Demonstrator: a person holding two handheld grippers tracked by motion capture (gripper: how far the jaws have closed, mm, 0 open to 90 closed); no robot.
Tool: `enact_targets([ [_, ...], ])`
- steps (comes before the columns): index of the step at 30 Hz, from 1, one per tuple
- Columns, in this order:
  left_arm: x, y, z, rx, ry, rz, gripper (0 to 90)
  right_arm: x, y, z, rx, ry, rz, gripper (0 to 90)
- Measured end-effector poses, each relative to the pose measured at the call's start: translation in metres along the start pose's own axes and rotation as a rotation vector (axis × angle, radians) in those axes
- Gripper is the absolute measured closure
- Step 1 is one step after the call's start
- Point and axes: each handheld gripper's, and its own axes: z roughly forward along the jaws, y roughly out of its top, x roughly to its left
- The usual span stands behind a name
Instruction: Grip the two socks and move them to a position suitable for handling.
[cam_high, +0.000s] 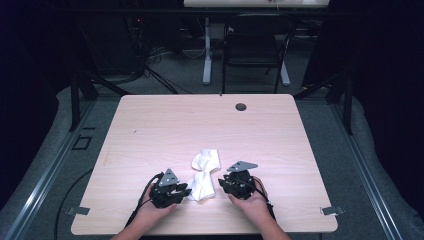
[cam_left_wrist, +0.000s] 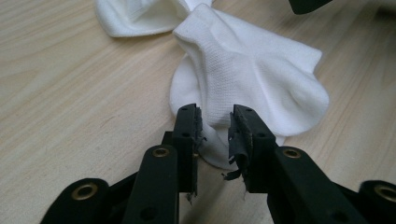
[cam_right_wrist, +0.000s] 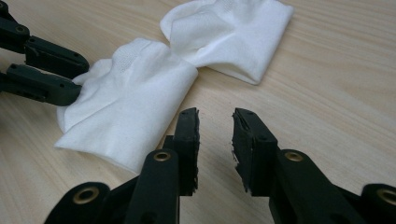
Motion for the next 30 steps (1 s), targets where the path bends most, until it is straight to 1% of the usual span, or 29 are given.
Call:
enact_targets([
  [1, 0.0, 0.0, 0.0, 0.0, 0.0, 0.001, 74.9, 0.001, 0.0, -0.001, 0.003, 0.004, 0.005, 70.8],
  [3, -0.002, -0.001, 0.0, 0.0, -0.002, -0.004, 76.0, 0.004, 0.002, -0.003, -0.004, 0.014, 0.0, 70.6],
  [4, -0.004, -0.002, -0.001, -0.003, -0.004, -0.007, 76.5, 0.009, 0.005, -0.007, -0.01, 0.027, -0.004, 70.6],
  [5, -0.004, -0.002, -0.001, -0.003, -0.004, -0.007, 76.6, 0.009, 0.005, -0.007, -0.01, 0.027, -0.004, 70.6],
  [6, -0.006, -0.002, -0.001, -0.003, -0.004, 0.0, 77.0, 0.015, 0.009, -0.01, -0.014, 0.032, -0.029, 70.6],
  [7, -0.006, -0.002, -0.001, -0.003, -0.004, 0.0, 77.0, 0.015, 0.009, -0.01, -0.014, 0.032, -0.029, 70.6],
  [9, -0.009, -0.003, -0.001, -0.001, -0.005, 0.001, 77.1, 0.024, 0.014, -0.014, -0.014, 0.047, -0.058, 70.8],
  [10, -0.01, -0.003, -0.001, -0.002, -0.006, -0.002, 77.0, 0.032, 0.019, -0.016, -0.011, 0.056, -0.091, 70.8],
  [11, -0.01, -0.003, -0.002, -0.001, -0.009, -0.002, 77.0, 0.032, 0.019, -0.016, -0.011, 0.056, -0.091, 70.8],
  [12, -0.011, -0.003, -0.002, 0.0, -0.012, -0.004, 77.0, 0.039, 0.023, -0.017, 0.002, 0.064, -0.107, 70.8],
  [13, -0.011, -0.003, -0.002, 0.001, -0.013, -0.007, 77.0, 0.039, 0.023, -0.017, 0.002, 0.064, -0.107, 70.8],
  [14, -0.011, -0.003, -0.003, 0.004, -0.022, -0.015, 75.8, 0.045, 0.026, -0.016, 0.005, 0.08, -0.107, 70.8],
  [16, -0.01, -0.003, -0.003, 0.007, -0.026, -0.017, 72.4, 0.051, 0.027, -0.012, 0.008, 0.103, -0.087, 70.8],
  [18, -0.007, -0.001, -0.01, -0.009, -0.026, -0.027, 70.7, 0.056, 0.028, -0.006, 0.02, 0.101, -0.097, 71.0],
  [20, -0.002, 0.001, -0.018, -0.027, -0.023, -0.036, 70.3, 0.06, 0.029, -0.001, 0.033, 0.11, -0.093, 71.0],
  [21, -0.002, 0.001, -0.018, -0.027, -0.023, -0.036, 70.3, 0.06, 0.029, -0.001, 0.033, 0.11, -0.093, 71.0],
  [22, 0.003, 0.002, -0.025, -0.04, -0.012, -0.047, 70.5, 0.063, 0.029, 0.005, 0.035, 0.118, -0.097, 71.0],
  [23, 0.003, 0.002, -0.025, -0.04, -0.012, -0.047, 70.6, 0.063, 0.029, 0.005, 0.035, 0.118, -0.097, 71.0],
  [24, 0.007, 0.002, -0.028, -0.047, -0.002, -0.053, 70.6, 0.065, 0.03, 0.007, 0.045, 0.12, -0.104, 70.9],
  [25, 0.009, 0.002, -0.029, -0.049, -0.002, -0.061, 71.0, 0.067, 0.03, 0.011, 0.056, 0.123, -0.108, 70.8],
  [26, 0.013, 0.002, -0.032, -0.05, 0.006, -0.07, 71.7, 0.072, 0.028, 0.017, 0.058, 0.128, -0.115, 70.8],
  [27, 0.014, 0.002, -0.033, -0.056, 0.011, -0.082, 71.8, 0.075, 0.028, 0.019, 0.063, 0.127, -0.124, 70.8],
  [28, 0.014, 0.002, -0.033, -0.056, 0.011, -0.082, 71.8, 0.075, 0.028, 0.019, 0.063, 0.127, -0.124, 70.8],
  [29, 0.016, 0.002, -0.034, -0.054, 0.013, -0.083, 71.8, 0.079, 0.026, 0.024, 0.081, 0.123, -0.155, 70.8],
  [30, 0.019, 0.002, -0.035, -0.057, 0.018, -0.087, 71.7, 0.081, 0.025, 0.025, 0.082, 0.116, -0.16, 70.8],
])
